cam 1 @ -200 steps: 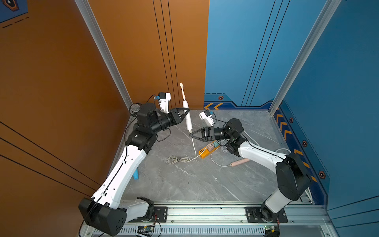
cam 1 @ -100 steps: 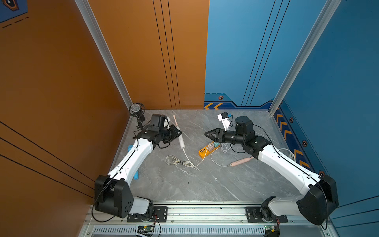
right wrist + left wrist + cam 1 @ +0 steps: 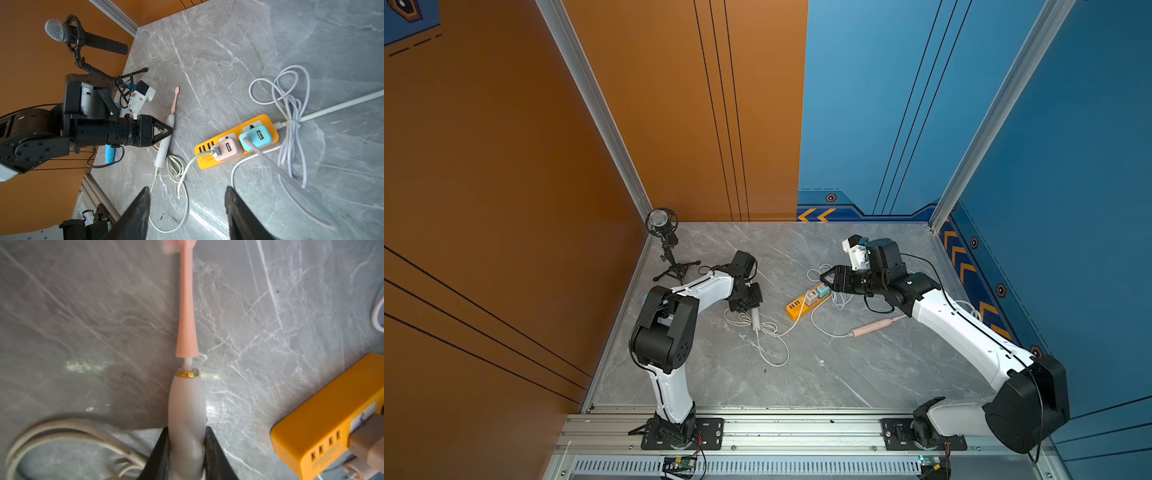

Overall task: Charge the electric toothbrush
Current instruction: Place the electric toothbrush at the center of the board, then reset both arms

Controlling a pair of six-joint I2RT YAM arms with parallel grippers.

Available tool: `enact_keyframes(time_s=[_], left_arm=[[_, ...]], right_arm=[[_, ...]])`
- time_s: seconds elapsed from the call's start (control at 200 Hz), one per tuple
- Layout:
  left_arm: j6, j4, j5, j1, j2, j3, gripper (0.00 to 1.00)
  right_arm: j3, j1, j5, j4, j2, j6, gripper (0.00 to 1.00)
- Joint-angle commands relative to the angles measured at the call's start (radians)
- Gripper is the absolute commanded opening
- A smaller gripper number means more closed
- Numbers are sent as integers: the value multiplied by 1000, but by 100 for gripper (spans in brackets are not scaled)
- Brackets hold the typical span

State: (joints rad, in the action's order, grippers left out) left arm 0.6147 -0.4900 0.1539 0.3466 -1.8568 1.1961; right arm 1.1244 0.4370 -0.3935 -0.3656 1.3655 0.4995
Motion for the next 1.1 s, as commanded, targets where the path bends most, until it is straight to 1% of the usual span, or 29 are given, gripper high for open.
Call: enact_keyframes(time_s=[0.0, 0.02, 0.035, 0.07, 0.125, 0.15, 0.2, 0.235, 0.27, 0.305, 0.33, 0.335, 0.345, 0.37, 0.43, 0.485, 0.535, 0.606, 0.671, 0.706, 0.786, 0.841, 0.861, 0.896, 0.906, 0.921, 0.946, 1.011, 1.096], left_arm=[[-27, -21, -55, 9, -22, 9, 0], [-29, -21, -60, 9, -20, 6, 0], [-32, -22, -61, 10, -17, 4, 3], [-35, -23, -55, 8, -7, -2, 16], [-38, -22, -41, 5, 19, -10, 40], [-39, -24, -34, 3, 37, -14, 48], [-44, -24, -27, 2, 85, -26, 57], [-44, -27, -38, 3, 128, -39, 62], [-44, -30, -59, 3, 174, -57, 68], [-44, -31, -89, 2, 228, -78, 77], [-44, -35, -128, 1, 266, -98, 84], [-44, -36, -136, 0, 276, -107, 84], [-44, -38, -157, 0, 292, -111, 91], [-43, -42, -217, -1, 333, -135, 100], [-45, -44, -358, -16, 437, -216, 99], [-65, -44, -459, -50, 521, -272, 99], [-92, -44, -584, -82, 579, -315, 99], [-140, -43, -717, -139, 617, -348, 99], [-175, -17, -826, -179, 617, -378, 98], [-213, 19, -859, -202, 601, -393, 98], [-289, 124, -869, -251, 555, -424, 98], [-330, 231, -818, -277, 529, -461, 98], [-349, 283, -810, -280, 524, -478, 98], [-396, 445, -801, -278, 519, -534, 98], [-409, 463, -792, -278, 520, -562, 98], [-428, 541, -774, -279, 521, -580, 98], [-453, 611, -741, -282, 527, -626, 98], [-491, 783, -702, -288, 534, -694, 98], [-536, 871, -643, -299, 516, -715, 99]], right_arm=[[-9, -14, 47, -47, 4, -37, 59], [-9, -16, 54, -51, 4, -40, 59], [-8, -18, 58, -56, 3, -42, 59], [-4, -24, 67, -66, 4, -47, 59], [2, -34, 100, -89, 6, -52, 60], [7, -40, 122, -104, 6, -54, 60], [23, -55, 184, -141, 8, -60, 61], [36, -69, 255, -169, 7, -64, 63], [43, -84, 341, -194, 7, -67, 67], [39, -102, 452, -201, 8, -67, 75], [35, -122, 526, -211, 13, -58, 77], [33, -126, 547, -214, 15, -54, 77], [33, -135, 580, -218, 16, -46, 78], [22, -159, 644, -217, 20, -27, 80], [-23, -210, 768, -180, 24, 7, 81], [-75, -257, 863, -127, 23, 29, 85], [-126, -293, 933, -56, 31, 13, 90], [-184, -334, 1031, 34, 60, -19, 94], [-232, -362, 1069, 116, 96, -44, 95], [-263, -368, 1074, 178, 112, -66, 95], [-330, -371, 1058, 324, 142, -111, 95], [-374, -375, 1020, 433, 160, -150, 95], [-388, -376, 1004, 479, 167, -166, 95], [-412, -373, 962, 548, 177, -211, 95], [-417, -372, 960, 569, 179, -222, 95], [-425, -371, 959, 589, 183, -239, 95], [-428, -373, 938, 602, 179, -255, 96], [-493, -379, 862, 750, 153, -329, 95], [-571, -386, 772, 882, 134, -367, 96]])
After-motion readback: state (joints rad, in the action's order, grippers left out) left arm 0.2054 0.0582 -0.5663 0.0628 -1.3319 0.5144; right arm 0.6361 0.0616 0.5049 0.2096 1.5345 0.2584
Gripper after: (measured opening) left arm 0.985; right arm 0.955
